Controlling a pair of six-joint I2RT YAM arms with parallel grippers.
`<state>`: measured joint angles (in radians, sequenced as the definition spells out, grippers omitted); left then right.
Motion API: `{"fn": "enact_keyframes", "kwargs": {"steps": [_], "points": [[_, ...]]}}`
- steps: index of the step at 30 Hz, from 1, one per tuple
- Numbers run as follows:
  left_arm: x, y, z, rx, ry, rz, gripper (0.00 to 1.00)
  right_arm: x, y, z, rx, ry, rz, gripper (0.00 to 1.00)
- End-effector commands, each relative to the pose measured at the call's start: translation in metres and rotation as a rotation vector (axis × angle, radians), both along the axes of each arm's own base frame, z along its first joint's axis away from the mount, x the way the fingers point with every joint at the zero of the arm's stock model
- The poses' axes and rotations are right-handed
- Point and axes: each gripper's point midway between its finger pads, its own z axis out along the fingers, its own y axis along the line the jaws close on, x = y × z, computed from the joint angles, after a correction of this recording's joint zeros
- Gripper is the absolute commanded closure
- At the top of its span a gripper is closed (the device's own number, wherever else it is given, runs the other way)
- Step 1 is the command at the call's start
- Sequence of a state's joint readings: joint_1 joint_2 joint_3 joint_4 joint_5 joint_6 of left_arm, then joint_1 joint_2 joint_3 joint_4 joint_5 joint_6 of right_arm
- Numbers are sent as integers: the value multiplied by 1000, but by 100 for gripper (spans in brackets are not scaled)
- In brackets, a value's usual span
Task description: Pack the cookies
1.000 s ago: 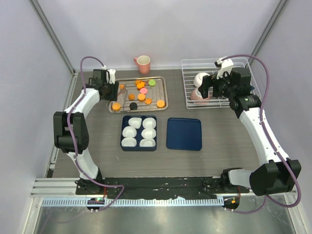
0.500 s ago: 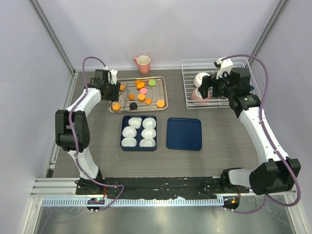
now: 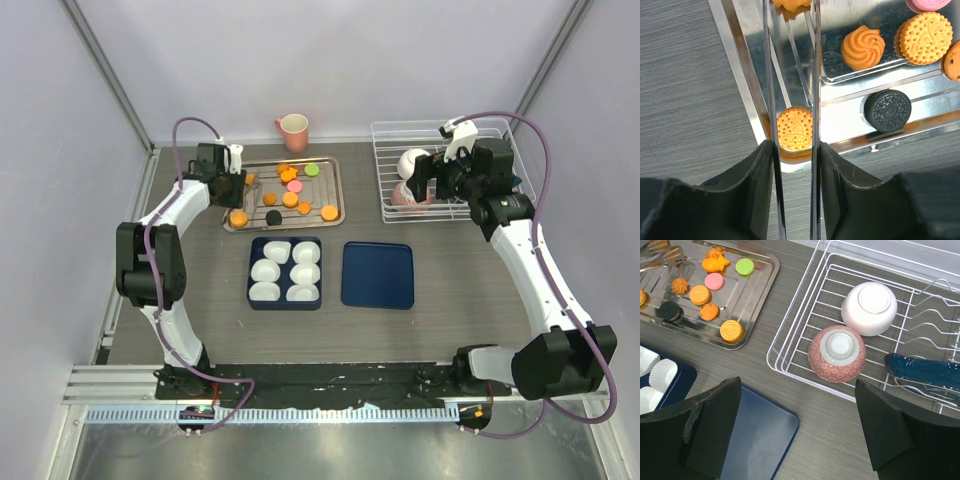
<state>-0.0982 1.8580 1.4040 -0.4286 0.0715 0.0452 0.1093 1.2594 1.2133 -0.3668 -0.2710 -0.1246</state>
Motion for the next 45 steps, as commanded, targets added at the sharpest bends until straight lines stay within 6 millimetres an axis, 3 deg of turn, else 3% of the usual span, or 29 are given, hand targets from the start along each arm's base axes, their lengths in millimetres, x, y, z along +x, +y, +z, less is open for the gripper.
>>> {"fn": "enact_keyframes", "kwargs": {"steps": [1,5,13,16,21,26,35,45], "points": [[11,-5,24,-16,-88,-8,62,6,-1,10,-8,-45,-5,0],[6,-9,37,-43,-104,-13,64,6,-1,9,-8,-44,-6,0],[-16,-17,90,-96,-188,-50,66,6,0,7,-10,-38,-4,0],[-31,-19,109,-110,-217,-74,66,7,-1,7,-10,-38,-6,0],[-73,-33,116,-156,-186,-197,66,7,0,6,-11,-35,-6,0],[-126,-40,116,-176,-161,-304,67,7,0,7,-9,-36,-5,0],[-194,-47,104,-214,-119,-411,66,7,0,7,-5,-35,-3,0],[-236,-39,82,-166,-61,-467,67,7,0,5,-7,-31,-4,0]]}}
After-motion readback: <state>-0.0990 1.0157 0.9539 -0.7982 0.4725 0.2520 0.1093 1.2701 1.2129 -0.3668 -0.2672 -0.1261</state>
